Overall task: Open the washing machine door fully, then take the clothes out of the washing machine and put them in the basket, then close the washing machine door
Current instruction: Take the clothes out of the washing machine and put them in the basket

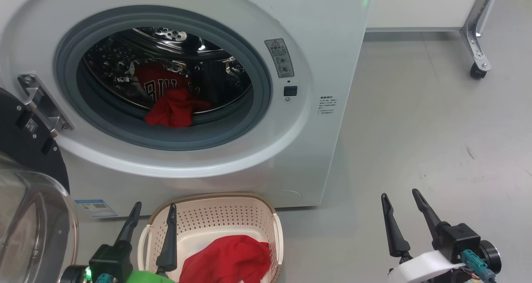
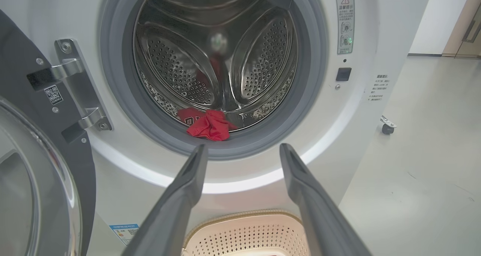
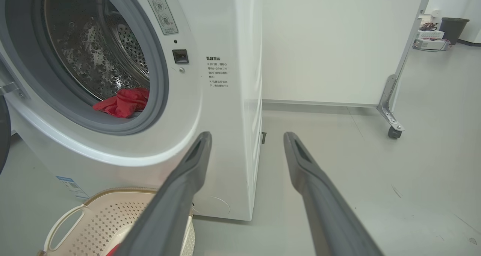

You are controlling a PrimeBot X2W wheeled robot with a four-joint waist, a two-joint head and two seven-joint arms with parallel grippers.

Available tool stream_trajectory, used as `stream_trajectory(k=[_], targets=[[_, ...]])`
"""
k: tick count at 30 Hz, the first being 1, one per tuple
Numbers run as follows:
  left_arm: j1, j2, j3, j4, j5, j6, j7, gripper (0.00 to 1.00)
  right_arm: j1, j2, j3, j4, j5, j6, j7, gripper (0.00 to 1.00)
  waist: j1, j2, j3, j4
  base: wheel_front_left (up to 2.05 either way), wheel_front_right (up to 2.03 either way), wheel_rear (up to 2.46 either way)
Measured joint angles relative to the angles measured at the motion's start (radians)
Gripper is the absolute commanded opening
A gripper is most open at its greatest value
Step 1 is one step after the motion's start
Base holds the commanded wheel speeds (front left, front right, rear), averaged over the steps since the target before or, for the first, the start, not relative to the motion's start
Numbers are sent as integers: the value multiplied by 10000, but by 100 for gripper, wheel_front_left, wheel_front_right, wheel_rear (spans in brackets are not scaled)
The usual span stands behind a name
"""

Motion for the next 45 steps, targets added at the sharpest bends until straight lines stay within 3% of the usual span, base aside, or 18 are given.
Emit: stream_trajectory(k=[22, 37, 45], targets=[[-477, -6, -31, -73, -67, -35, 443, 100, -337, -82, 71, -420, 71, 96, 77, 100, 0, 0, 1118, -321, 0, 0, 0], [-3467, 69, 140, 1116, -522, -637, 1400, 100, -1103, -94, 422, -570, 90, 364, 134, 100, 0, 0, 2414, -766, 0, 0, 0], [-5405, 677, 393, 2587, -736, -844, 2878, 100, -1723, -86, 623, -502, 270, 458, 115, 100, 0, 0, 3192, -1246, 0, 0, 0]])
